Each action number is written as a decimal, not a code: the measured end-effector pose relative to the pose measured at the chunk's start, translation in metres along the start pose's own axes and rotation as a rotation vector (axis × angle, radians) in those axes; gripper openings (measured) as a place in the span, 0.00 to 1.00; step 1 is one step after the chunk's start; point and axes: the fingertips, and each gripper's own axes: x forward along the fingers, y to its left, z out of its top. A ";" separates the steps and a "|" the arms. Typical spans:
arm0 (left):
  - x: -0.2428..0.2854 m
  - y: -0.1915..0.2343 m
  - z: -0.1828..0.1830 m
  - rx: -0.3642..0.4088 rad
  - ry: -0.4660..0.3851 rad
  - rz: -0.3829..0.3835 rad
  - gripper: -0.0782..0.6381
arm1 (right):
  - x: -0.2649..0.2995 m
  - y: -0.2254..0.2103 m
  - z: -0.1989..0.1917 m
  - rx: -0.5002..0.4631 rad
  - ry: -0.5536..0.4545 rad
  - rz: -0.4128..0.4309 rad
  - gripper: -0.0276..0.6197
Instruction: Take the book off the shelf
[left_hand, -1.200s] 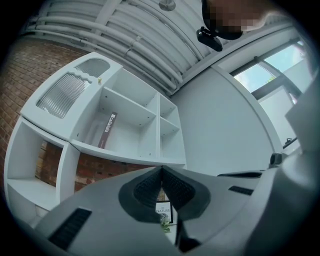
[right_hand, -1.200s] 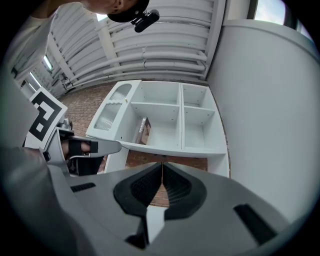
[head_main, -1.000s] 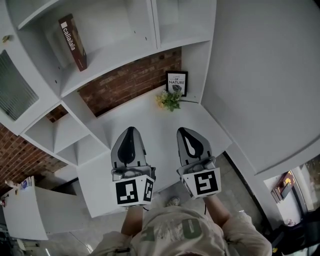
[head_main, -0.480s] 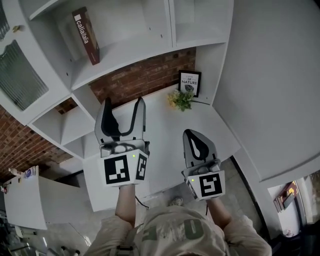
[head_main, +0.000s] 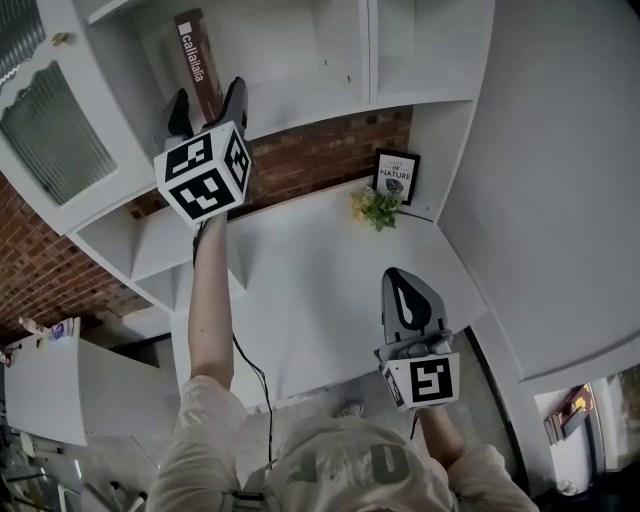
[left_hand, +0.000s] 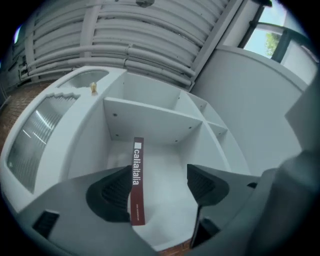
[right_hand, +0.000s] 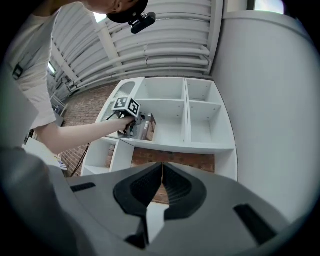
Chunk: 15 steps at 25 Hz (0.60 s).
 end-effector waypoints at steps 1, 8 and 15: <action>0.015 0.008 -0.006 -0.001 0.025 0.017 0.58 | -0.002 -0.002 0.000 -0.009 0.004 -0.001 0.07; 0.080 0.049 -0.037 0.013 0.190 0.100 0.58 | -0.010 -0.010 -0.015 -0.010 0.060 -0.037 0.07; 0.112 0.075 -0.077 -0.070 0.353 0.152 0.58 | -0.012 -0.011 -0.016 -0.018 0.065 -0.054 0.07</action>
